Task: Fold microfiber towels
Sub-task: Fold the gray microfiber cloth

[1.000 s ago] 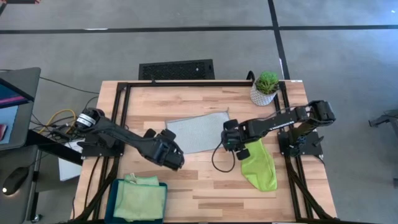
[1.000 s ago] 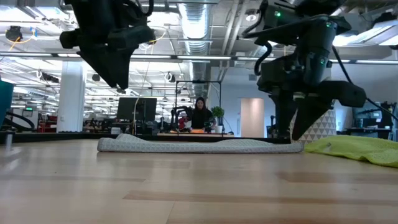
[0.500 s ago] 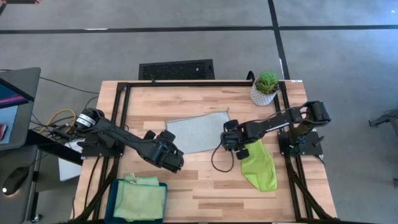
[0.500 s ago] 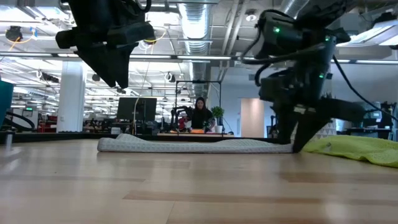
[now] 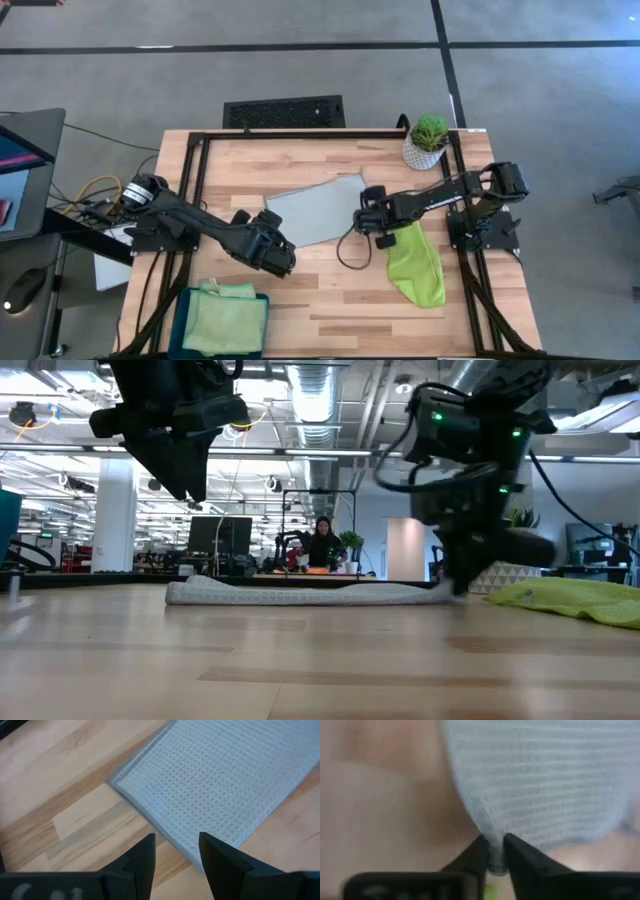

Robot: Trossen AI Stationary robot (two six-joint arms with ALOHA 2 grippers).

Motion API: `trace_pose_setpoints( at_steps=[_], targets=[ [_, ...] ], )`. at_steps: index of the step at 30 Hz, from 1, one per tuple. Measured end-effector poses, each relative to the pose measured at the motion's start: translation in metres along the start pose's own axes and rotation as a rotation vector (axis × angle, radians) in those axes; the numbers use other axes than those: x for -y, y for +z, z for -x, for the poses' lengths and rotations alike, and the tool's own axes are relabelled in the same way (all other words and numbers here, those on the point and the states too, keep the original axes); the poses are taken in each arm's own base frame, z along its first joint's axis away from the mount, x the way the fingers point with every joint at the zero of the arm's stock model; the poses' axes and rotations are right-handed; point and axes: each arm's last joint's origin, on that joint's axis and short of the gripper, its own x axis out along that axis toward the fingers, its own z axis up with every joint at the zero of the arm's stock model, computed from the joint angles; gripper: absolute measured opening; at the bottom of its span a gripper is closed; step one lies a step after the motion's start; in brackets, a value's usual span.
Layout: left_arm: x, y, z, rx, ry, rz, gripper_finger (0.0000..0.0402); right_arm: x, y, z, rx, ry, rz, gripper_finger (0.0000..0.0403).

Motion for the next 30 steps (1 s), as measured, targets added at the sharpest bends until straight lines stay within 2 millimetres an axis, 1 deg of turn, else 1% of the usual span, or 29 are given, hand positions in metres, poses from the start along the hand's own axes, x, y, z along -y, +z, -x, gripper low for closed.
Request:
trace_pose_setpoints(
  at_steps=[3, 4, 8, 10, 12, 15, 21, 26, 29, 30],
  targets=[
    [0.0, 0.0, 0.0, 0.0, 0.0, -0.001, 0.0144, 0.004, 0.004, 0.002, 0.011, -0.06, -0.006, 0.0022],
    [0.0, 0.0, 0.0, 0.0, 0.0, -0.001, 0.0144, 0.006, 0.005, 0.003, 0.013, -0.07, 0.005, 0.0014],
    [0.0, 0.0, 0.0, -0.002, -0.001, -0.009, 0.0144, 0.017, 0.018, 0.009, 0.077, -0.12, 0.018, 0.0019],
    [0.0, 0.0, 0.0, -0.002, 0.0, -0.009, 0.0144, 0.021, 0.025, 0.014, 0.121, -0.136, 0.05, 0.0013],
    [0.0, 0.0, 0.0, -0.002, -0.001, -0.009, 0.0144, 0.024, 0.034, 0.019, 0.185, -0.157, 0.091, 0.0007],
    [0.0, 0.0, 0.0, -0.002, -0.001, -0.009, 0.0144, 0.029, 0.044, 0.024, 0.269, -0.185, 0.144, 0.001],
    [0.0, 0.0, 0.0, -0.009, -0.002, -0.01, 0.0144, 0.038, 0.062, 0.033, 0.486, -0.182, 0.145, 0.0005],
    [0.0, 0.0, 0.0, -0.009, -0.002, -0.01, 0.0144, 0.049, 0.068, 0.036, 0.591, -0.196, 0.101, 0.0008],
    [0.0, 0.0, 0.0, -0.009, -0.002, -0.009, 0.0144, 0.053, 0.076, 0.028, 0.649, -0.221, 0.095, 0.0006],
    [0.0, 0.0, 0.0, -0.009, -0.002, -0.009, 0.0144, 0.052, 0.076, 0.023, 0.637, -0.22, 0.112, 0.0005]
  ],
)
